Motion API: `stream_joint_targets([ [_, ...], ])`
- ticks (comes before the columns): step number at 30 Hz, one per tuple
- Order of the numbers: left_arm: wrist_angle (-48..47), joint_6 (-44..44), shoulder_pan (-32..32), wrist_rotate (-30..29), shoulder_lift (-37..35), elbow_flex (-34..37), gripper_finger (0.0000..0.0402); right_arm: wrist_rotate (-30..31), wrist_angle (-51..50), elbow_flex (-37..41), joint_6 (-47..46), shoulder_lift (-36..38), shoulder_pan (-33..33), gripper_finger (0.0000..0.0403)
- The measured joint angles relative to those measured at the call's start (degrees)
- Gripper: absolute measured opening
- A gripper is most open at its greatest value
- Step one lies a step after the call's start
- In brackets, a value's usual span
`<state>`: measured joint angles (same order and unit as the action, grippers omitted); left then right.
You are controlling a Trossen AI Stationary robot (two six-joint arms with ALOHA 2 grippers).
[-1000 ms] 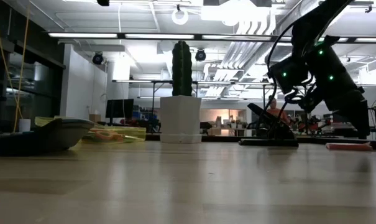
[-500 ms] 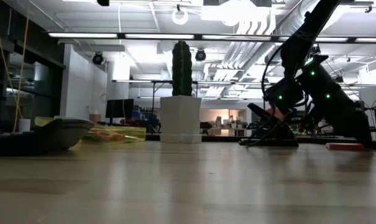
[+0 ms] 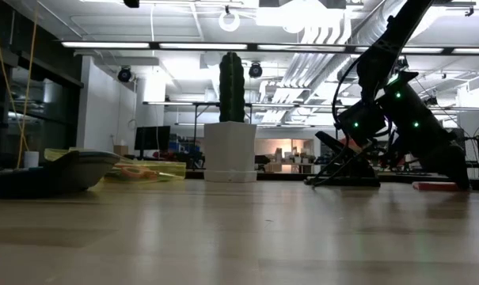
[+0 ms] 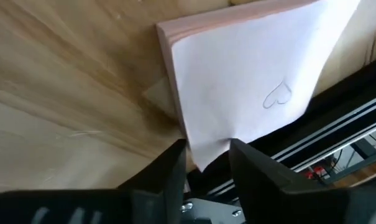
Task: Pack school essentials
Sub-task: Put the sticky notes into the transparent yellow supply box
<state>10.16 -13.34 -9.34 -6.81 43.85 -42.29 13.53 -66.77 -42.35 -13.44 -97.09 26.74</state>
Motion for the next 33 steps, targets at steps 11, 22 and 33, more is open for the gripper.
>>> stream_joint_targets([
  [11,0.0,0.0,0.0,0.4,0.0,0.0,0.0195,0.4,-0.4,-0.1,0.2,-7.3,0.2,0.0006],
  [22,0.0,0.0,0.0,0.5,0.0,0.0,0.0195,-6.5,-3.0,-2.7,0.4,2.2,-2.6,0.0000],
  [33,0.0,-0.2,0.0,0.5,0.0,0.0,0.0195,-24.6,-1.7,-8.7,-2.3,11.6,-9.9,0.0000],
])
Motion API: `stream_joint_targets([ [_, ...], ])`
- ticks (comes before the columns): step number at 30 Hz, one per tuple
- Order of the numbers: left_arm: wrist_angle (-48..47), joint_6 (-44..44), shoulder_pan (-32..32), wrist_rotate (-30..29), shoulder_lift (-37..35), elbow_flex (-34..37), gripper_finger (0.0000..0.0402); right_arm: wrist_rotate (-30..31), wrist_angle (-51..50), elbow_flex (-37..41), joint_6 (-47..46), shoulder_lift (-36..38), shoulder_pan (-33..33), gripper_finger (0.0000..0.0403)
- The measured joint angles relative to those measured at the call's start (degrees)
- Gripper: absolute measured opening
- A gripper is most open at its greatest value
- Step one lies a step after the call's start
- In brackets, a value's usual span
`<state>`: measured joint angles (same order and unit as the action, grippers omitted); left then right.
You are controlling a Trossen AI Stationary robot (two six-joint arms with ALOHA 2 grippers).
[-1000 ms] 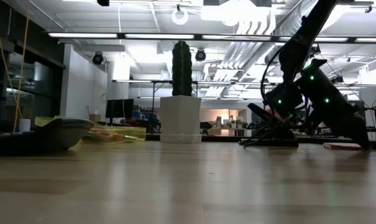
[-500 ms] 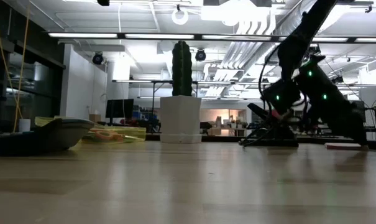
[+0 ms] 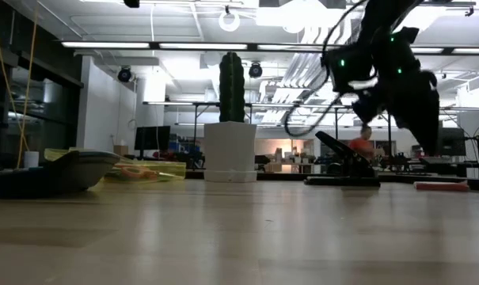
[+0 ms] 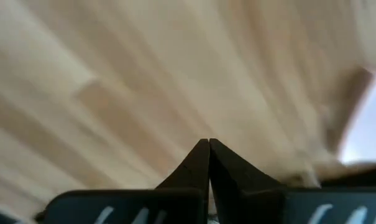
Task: Pack school essentials
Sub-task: Put the sticky notes into the transparent yellow supply box
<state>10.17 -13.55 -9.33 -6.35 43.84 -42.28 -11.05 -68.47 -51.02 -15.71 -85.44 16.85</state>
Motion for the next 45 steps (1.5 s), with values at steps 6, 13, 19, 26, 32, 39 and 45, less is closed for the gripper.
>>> stream_joint_targets([
  [6,0.0,-1.3,0.0,0.0,0.0,0.0,0.0195,-7.2,7.4,-0.3,-3.6,4.7,-2.4,0.0000],
  [13,0.2,-1.3,0.0,0.0,0.0,0.0,0.0195,3.5,5.4,-0.3,-10.7,6.8,-2.7,0.0000],
  [19,0.2,-1.3,0.0,0.0,0.0,0.0,0.0195,9.8,2.0,-0.2,-15.2,6.3,3.2,0.0000],
  [26,0.2,-1.3,0.0,0.0,0.0,0.0,0.0195,18.6,-0.5,-0.2,-12.4,2.9,13.6,0.0000],
  [32,0.2,-1.3,0.0,0.0,0.0,0.0,0.0195,21.5,0.3,-0.2,-6.9,-4.0,19.3,0.0000],
  [39,0.2,-1.3,0.0,0.0,0.0,0.0,0.0195,25.9,0.2,-0.2,-2.0,-10.3,21.7,0.0000],
  [45,0.2,-1.3,0.0,0.0,0.0,0.0,0.0195,24.5,1.6,-0.2,2.9,-14.2,22.2,0.0000],
])
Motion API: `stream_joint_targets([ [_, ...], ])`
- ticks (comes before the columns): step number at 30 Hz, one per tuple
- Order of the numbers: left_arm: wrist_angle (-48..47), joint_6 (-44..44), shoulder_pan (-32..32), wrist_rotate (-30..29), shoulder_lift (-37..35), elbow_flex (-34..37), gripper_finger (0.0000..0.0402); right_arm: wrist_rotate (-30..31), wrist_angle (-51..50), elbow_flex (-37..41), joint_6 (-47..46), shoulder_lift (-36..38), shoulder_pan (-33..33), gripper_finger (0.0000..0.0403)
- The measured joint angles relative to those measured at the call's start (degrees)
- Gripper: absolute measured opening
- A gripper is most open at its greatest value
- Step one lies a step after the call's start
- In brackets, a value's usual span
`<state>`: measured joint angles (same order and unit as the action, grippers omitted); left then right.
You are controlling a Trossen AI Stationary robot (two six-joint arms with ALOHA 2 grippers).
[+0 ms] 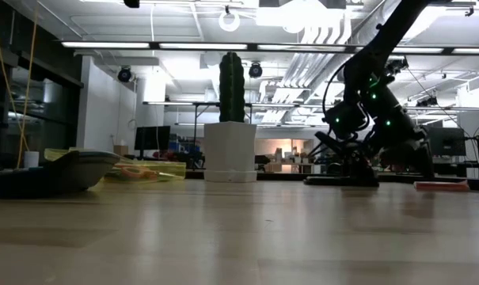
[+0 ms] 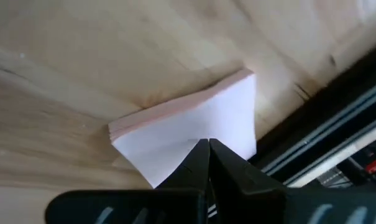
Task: Pack school essentials
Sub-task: Put the sticky notes into the transparent yellow supply box
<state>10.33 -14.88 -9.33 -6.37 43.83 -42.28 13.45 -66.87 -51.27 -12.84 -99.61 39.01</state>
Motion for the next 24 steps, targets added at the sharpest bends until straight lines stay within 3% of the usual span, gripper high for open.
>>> stream_joint_targets([
  [4,0.0,0.0,0.0,0.0,0.0,0.0,0.0195,-0.6,0.8,0.0,2.4,-2.1,-0.6,0.0000],
  [10,0.0,-1.5,0.0,0.0,0.0,0.0,0.0195,-7.3,2.6,0.0,3.2,-2.1,-3.6,0.0000],
  [24,0.0,-1.5,0.0,0.0,0.0,0.0,0.0195,-17.4,6.6,-2.3,-5.8,-1.7,-20.7,0.0000],
])
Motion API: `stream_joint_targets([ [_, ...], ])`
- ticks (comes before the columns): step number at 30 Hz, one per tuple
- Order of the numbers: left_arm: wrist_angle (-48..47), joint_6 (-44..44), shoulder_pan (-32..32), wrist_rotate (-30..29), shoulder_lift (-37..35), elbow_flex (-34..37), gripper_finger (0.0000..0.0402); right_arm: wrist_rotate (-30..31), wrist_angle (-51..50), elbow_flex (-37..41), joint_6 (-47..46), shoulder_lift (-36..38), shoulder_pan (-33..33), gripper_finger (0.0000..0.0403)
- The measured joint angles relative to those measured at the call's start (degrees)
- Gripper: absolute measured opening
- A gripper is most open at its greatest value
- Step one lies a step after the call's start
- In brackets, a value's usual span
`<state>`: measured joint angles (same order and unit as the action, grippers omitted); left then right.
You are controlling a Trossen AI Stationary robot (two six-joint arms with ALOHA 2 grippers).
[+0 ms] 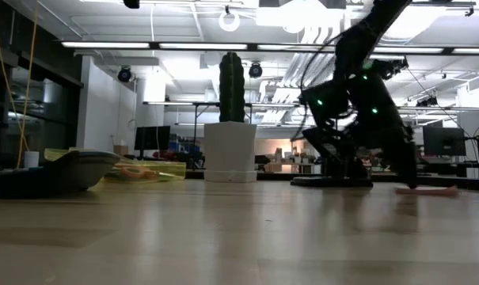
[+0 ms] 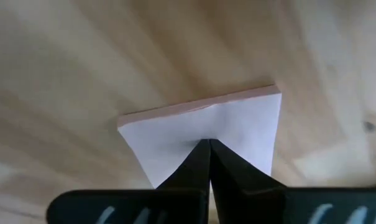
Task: Pack school essentials
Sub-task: Put the sticky notes into the transparent yellow supply box
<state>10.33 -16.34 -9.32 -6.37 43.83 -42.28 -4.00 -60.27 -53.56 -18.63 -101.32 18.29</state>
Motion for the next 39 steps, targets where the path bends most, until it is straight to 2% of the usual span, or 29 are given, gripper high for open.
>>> stream_joint_targets([
  [6,0.0,0.0,0.0,0.0,0.0,0.0,0.0195,-3.7,9.0,-6.4,-4.2,-0.4,-4.6,0.0000],
  [13,0.0,-1.6,0.0,0.0,0.0,0.0,0.0195,-6.2,24.1,-12.6,-9.4,-0.3,-6.2,0.0000],
  [18,0.0,-2.0,0.0,1.1,0.0,0.0,0.0195,-5.9,21.7,-16.9,-5.0,0.9,-6.0,0.0000],
  [21,0.0,-2.9,0.0,1.2,0.0,0.0,0.0195,-3.1,17.9,-17.3,-3.3,4.4,-6.0,0.0000],
  [26,-0.2,-3.0,0.0,1.2,0.0,0.0,0.0195,-0.4,13.2,-10.0,-7.4,14.4,-6.2,0.0000],
  [30,-0.2,-2.1,0.0,1.2,0.0,0.0,0.0195,-1.1,15.8,1.0,-19.1,25.4,-8.0,0.0000],
  [35,-0.2,-2.0,0.0,1.2,0.0,0.0,0.0195,-3.6,33.0,16.0,-39.3,37.5,-13.0,0.0001],
  [39,-0.2,-2.1,0.0,1.1,0.0,0.0,0.0195,-3.3,48.3,25.4,-50.5,41.0,-15.9,0.0030],
])
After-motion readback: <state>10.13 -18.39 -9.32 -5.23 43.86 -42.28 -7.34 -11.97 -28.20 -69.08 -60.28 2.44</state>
